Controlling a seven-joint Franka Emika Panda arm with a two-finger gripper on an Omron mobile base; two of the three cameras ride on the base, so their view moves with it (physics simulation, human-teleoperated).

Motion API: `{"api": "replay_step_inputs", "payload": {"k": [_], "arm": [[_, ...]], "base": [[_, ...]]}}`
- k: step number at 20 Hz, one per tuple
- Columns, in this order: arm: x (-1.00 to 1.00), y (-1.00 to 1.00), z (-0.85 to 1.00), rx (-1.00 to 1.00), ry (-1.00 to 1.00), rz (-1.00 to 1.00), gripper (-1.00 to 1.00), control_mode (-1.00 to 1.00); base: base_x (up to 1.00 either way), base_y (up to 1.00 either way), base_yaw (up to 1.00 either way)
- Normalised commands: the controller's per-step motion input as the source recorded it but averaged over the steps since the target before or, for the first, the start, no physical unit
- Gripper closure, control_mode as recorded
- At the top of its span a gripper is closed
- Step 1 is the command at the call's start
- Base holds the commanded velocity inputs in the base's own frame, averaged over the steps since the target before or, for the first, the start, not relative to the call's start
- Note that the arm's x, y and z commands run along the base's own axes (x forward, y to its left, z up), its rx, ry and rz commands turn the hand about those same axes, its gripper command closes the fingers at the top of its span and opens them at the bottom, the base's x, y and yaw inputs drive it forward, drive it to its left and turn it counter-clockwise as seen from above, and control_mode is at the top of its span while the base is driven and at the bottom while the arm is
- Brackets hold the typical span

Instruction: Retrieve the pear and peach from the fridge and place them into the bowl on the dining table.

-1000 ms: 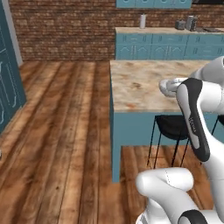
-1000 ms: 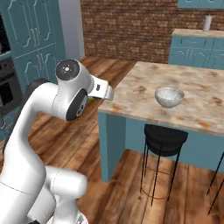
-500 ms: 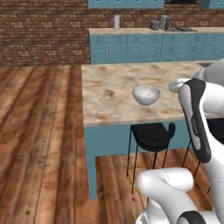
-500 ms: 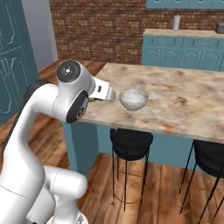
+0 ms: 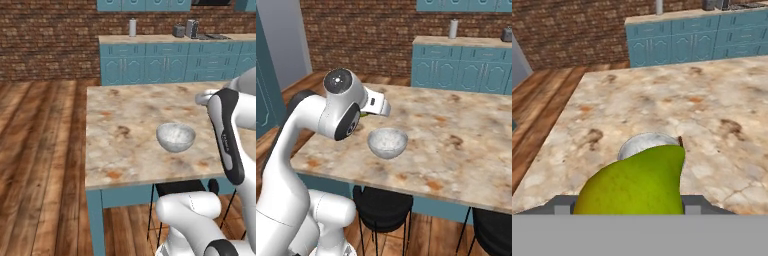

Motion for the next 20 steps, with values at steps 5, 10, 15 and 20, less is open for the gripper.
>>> {"api": "replay_step_inputs", "payload": {"k": [5, 10, 15, 20], "arm": [[0.00, 0.00, 0.00, 0.00, 0.00, 0.00, 1.00, 1.00], [0.26, -0.02, -0.05, 0.03, 0.09, 0.01, 1.00, -1.00], [0.58, 0.00, -0.45, 0.01, 0.17, 0.00, 1.00, -1.00], [0.17, 0.00, -0.48, 0.00, 0.08, -0.01, 1.00, -1.00]], "base": [[1.00, -0.11, 0.11], [0.54, -0.06, 0.05], [0.00, 0.00, 0.00], [0.00, 0.00, 0.00]]}}
